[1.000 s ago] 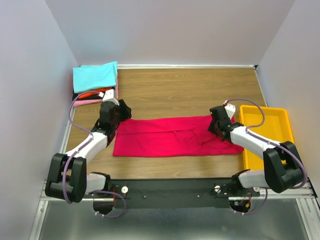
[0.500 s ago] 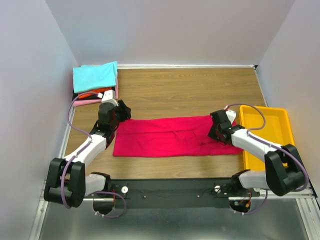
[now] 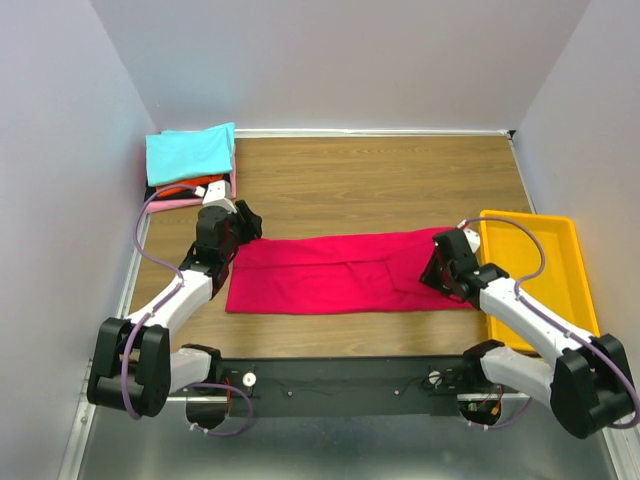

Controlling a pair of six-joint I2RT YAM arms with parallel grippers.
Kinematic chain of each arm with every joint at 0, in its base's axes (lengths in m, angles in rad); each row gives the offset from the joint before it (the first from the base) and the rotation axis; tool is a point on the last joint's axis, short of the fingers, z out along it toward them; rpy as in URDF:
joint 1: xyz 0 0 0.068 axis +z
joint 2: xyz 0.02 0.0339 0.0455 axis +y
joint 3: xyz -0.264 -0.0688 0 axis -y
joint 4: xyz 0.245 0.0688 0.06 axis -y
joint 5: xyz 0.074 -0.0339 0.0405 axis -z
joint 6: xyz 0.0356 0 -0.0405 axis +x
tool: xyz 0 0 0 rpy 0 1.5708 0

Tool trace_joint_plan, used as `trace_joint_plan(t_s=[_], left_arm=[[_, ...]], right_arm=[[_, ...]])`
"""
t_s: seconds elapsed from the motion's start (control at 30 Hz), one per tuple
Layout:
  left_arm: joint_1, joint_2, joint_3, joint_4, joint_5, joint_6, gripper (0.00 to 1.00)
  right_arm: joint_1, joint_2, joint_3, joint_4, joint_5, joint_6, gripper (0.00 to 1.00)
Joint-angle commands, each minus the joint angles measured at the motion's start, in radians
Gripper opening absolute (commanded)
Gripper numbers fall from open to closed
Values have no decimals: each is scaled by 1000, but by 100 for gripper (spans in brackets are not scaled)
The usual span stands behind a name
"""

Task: Fold and stack the t-shirts
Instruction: Fold the tshirt

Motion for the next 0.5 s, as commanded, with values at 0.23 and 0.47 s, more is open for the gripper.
trace_joint_plan(t_s=[0.23, 0.47], left_arm=[[-28, -29, -7, 21, -16, 4, 61], [-162, 29, 48, 19, -90, 12, 61]], right_arm=[[6, -46, 75, -65, 89, -9, 53], [1, 129, 181, -11, 149, -29, 59]])
